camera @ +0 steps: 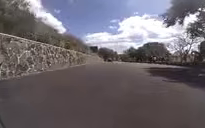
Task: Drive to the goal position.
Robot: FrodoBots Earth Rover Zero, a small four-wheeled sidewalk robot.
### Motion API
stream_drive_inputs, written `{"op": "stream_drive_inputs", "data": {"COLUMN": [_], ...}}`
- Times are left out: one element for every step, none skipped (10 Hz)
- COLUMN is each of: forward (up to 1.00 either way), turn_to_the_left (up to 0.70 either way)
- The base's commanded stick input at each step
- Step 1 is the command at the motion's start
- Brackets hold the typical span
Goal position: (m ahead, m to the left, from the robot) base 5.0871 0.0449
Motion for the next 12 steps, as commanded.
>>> {"op": "stream_drive_inputs", "data": {"forward": [0.85,0.85,0.85,0.85,0.85,0.85,0.85,0.85,0.85,0.85,0.85,0.85], "turn_to_the_left": [0.01,0.01,0.01,0.01,0.01,0.01,0.01,0.01,0.01,0.01,0.01,0.01]}}
